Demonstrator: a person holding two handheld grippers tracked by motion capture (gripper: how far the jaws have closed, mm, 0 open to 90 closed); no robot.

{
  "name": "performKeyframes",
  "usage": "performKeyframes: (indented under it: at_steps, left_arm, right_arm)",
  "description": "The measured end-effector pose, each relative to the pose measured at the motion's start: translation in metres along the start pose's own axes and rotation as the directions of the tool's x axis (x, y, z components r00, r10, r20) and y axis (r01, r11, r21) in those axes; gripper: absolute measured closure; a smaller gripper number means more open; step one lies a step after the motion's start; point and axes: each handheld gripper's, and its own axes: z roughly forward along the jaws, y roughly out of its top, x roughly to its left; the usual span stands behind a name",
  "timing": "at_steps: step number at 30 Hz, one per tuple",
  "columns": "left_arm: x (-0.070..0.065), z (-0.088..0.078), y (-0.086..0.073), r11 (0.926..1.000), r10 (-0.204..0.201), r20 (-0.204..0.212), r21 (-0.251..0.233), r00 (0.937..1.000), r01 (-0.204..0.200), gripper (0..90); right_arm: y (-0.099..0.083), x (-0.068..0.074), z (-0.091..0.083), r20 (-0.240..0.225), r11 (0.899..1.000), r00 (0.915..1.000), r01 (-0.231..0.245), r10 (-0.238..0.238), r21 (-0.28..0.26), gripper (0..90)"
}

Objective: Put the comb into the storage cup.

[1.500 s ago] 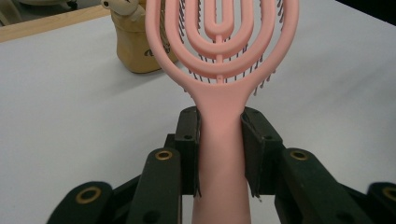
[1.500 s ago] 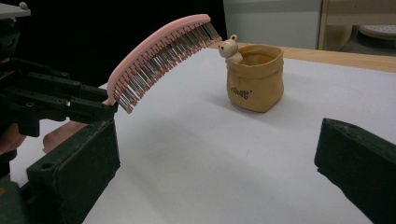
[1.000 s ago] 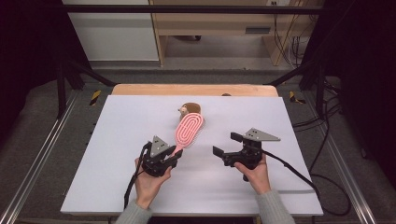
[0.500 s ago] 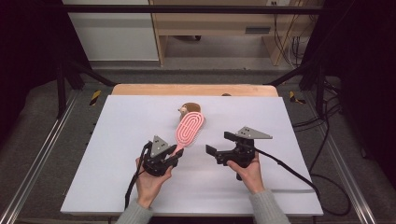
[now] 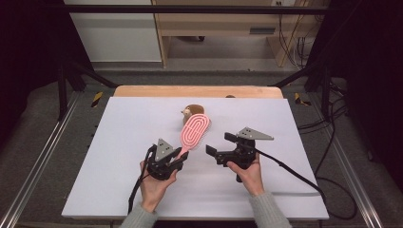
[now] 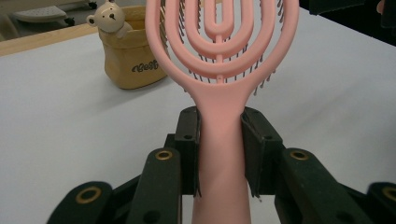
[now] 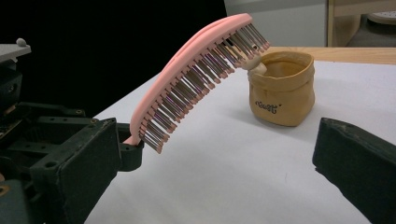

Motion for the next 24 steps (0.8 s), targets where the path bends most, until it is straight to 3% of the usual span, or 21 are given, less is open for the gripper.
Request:
performKeyframes:
  at_steps: [6, 24]
  left_arm:
    - [-0.001, 0.000, 0.000, 1.0000, 0.002, -0.002, -0.004, 1.0000, -0.002, 69.3]
    - [-0.007, 0.003, 0.002, 0.9996, 0.027, -0.005, -0.012, 0.9996, -0.027, 69.3]
  right_arm:
    - [0.001, 0.000, 0.001, -0.002, 1.000, 0.9996, -0.027, 0.027, -0.008, 2.0]
    - [0.008, 0.012, 0.019, -0.011, 1.000, 0.9998, -0.019, 0.019, 0.009, 2.4]
